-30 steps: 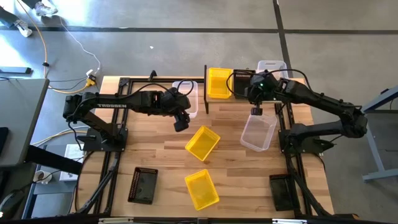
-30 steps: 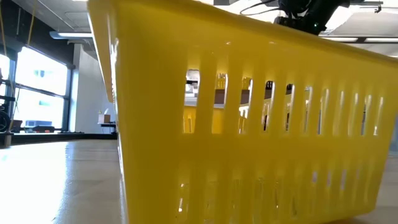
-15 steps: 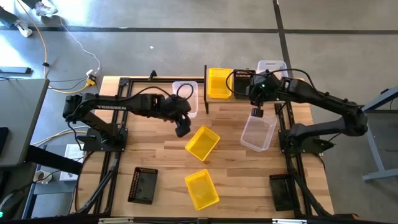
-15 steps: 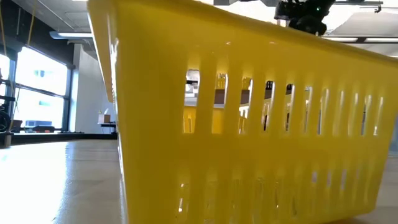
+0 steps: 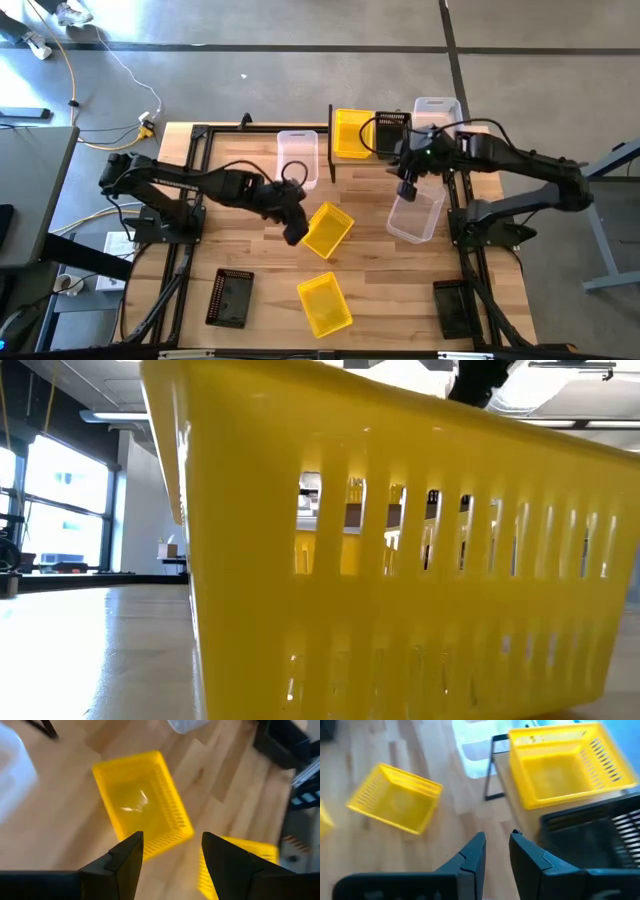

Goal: Stack baskets on shelf by color
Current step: Stack the bottom yellow bin on top of the other yellow bin on the shelf

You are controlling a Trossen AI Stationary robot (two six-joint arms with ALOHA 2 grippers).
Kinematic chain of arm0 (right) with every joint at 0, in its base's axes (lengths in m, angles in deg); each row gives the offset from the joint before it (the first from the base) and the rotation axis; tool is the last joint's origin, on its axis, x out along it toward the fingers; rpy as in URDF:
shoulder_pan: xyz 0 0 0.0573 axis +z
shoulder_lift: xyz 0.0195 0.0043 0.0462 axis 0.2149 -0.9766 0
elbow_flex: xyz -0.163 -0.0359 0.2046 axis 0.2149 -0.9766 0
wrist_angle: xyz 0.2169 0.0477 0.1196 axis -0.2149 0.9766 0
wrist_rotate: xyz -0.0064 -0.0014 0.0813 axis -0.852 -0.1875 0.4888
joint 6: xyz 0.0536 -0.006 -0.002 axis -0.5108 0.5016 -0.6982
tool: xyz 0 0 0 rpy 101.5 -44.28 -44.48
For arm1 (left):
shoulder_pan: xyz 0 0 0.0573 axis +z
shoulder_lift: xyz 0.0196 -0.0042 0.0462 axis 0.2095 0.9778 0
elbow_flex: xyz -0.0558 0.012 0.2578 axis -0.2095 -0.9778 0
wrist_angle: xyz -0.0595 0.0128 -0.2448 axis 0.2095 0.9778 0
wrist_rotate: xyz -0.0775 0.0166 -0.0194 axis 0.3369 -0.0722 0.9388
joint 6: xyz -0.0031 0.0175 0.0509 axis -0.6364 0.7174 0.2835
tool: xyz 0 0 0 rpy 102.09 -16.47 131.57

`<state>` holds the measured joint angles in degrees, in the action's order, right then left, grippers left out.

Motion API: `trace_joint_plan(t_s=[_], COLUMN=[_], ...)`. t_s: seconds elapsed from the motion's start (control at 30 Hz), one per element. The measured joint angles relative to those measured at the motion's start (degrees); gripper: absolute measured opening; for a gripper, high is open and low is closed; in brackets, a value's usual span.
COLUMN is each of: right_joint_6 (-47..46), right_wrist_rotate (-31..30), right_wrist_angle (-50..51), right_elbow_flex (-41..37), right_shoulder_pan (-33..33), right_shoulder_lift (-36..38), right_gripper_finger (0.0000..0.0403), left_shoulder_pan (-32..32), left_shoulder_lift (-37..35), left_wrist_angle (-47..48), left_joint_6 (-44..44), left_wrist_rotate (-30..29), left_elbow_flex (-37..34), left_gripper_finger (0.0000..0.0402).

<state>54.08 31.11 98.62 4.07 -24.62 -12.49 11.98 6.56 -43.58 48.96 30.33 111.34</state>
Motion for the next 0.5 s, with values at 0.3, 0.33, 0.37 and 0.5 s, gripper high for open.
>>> trace_joint_plan(t_s=[0.3,0.33,0.37,0.5], right_joint_6=[-20.67,-22.0,-23.34,-28.66], right_wrist_rotate=[-0.02,-0.02,-0.02,-0.02], right_wrist_angle=[-0.11,-0.13,-0.13,-0.13], right_elbow_flex=[0.0,0.0,0.0,0.0], right_shoulder_pan=[8.48,9.4,10.21,12.85], right_shoulder_lift=[-0.02,-0.02,-0.08,-0.15], right_gripper_finger=[0.0073,0.0073,0.0073,0.0073], left_shoulder_pan=[-8.95,-9.97,-10.97,-14.96], left_shoulder_lift=[0.0,0.0,0.0,0.0], left_wrist_angle=[0.09,0.09,0.1,0.11], left_joint_6=[-24.03,-25.3,-26.6,-31.57], left_wrist_rotate=[0.46,-0.1,-0.82,-4.19], left_elbow_flex=[0.0,0.0,0.0,0.0], left_gripper_finger=[0.0192,0.0192,0.0192,0.0192])
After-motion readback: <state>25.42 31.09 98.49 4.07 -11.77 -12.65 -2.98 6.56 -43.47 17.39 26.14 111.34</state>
